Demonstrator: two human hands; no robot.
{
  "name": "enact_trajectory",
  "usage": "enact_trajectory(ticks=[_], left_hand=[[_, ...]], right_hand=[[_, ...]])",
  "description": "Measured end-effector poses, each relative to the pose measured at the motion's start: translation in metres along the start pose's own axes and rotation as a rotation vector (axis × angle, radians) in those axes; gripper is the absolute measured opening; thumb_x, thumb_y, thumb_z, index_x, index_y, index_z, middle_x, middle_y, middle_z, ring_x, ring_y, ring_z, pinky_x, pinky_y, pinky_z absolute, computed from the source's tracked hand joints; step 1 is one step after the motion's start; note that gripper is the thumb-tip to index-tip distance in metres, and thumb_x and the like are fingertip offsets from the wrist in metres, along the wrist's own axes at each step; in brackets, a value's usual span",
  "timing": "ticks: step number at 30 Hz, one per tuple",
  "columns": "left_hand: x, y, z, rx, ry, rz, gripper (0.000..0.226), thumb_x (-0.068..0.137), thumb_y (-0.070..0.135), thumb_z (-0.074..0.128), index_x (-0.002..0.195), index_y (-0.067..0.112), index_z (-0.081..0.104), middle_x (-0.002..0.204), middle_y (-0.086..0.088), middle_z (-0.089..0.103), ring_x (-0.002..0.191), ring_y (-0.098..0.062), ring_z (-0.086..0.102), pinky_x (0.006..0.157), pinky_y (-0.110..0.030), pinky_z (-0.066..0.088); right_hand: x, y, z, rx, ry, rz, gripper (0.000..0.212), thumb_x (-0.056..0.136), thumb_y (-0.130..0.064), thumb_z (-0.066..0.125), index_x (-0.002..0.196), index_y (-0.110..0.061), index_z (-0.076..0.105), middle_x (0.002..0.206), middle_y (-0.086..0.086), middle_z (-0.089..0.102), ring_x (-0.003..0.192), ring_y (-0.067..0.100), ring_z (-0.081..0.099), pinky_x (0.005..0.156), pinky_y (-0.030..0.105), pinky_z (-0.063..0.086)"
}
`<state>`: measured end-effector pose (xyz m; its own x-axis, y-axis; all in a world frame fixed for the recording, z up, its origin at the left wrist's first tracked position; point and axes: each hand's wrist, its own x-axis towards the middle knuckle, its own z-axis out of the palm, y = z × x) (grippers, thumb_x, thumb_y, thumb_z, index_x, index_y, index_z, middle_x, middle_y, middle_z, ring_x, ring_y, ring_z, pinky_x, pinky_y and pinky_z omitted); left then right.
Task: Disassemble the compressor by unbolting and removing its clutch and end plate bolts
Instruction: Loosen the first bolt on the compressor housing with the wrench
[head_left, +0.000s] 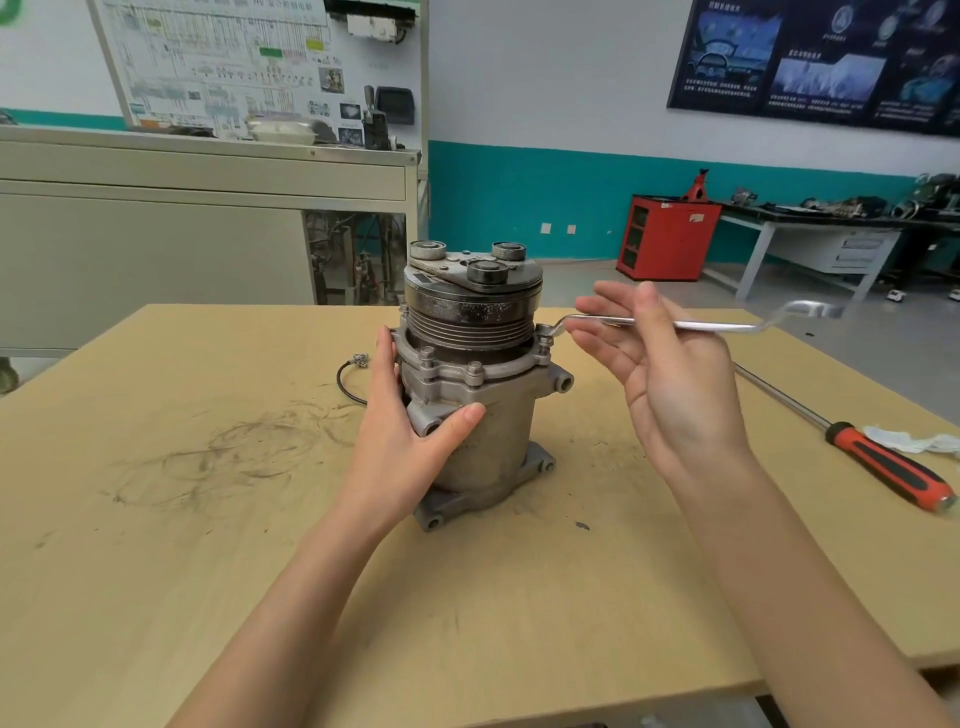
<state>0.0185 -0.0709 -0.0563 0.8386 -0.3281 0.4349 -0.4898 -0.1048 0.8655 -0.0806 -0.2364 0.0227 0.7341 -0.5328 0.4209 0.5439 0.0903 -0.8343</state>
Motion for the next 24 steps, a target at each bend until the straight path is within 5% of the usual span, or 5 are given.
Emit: enact_trajectory(ticks=[14, 18, 24], left_hand=[[0.000, 0.001, 0.001, -0.028, 0.009, 0.001, 0.119, 0.062, 0.065, 0.065, 0.153, 0.034, -0.005, 0.158, 0.019, 0.017, 0.140, 0.004, 0.023, 0.113, -0.024, 0.024], [0.000, 0.000, 0.002, -0.053, 0.004, 0.013, 0.118, 0.063, 0.062, 0.066, 0.154, 0.032, -0.004, 0.140, 0.039, 0.023, 0.124, 0.025, 0.028, 0.102, -0.004, 0.026], [0.000, 0.000, 0.002, -0.041, 0.005, 0.007, 0.118, 0.063, 0.064, 0.065, 0.153, 0.034, -0.005, 0.145, 0.030, 0.021, 0.131, 0.013, 0.025, 0.108, -0.021, 0.025]], right_hand=[[-0.016, 0.016, -0.002, -0.200, -0.039, -0.204, 0.031, 0.089, -0.031, 0.048, 0.105, -0.010, 0.063, 0.095, 0.004, 0.071, 0.092, 0.018, 0.070, 0.080, 0.024, 0.055], [-0.018, 0.019, 0.000, -0.363, -0.121, -0.335, 0.034, 0.090, -0.029, 0.049, 0.112, -0.006, 0.062, 0.099, 0.005, 0.070, 0.094, 0.015, 0.069, 0.083, 0.026, 0.055], [0.001, 0.025, -0.012, -0.063, -0.052, -0.158, 0.023, 0.102, -0.012, 0.035, 0.104, -0.007, 0.057, 0.081, 0.002, 0.071, 0.080, 0.022, 0.071, 0.071, 0.024, 0.056]])
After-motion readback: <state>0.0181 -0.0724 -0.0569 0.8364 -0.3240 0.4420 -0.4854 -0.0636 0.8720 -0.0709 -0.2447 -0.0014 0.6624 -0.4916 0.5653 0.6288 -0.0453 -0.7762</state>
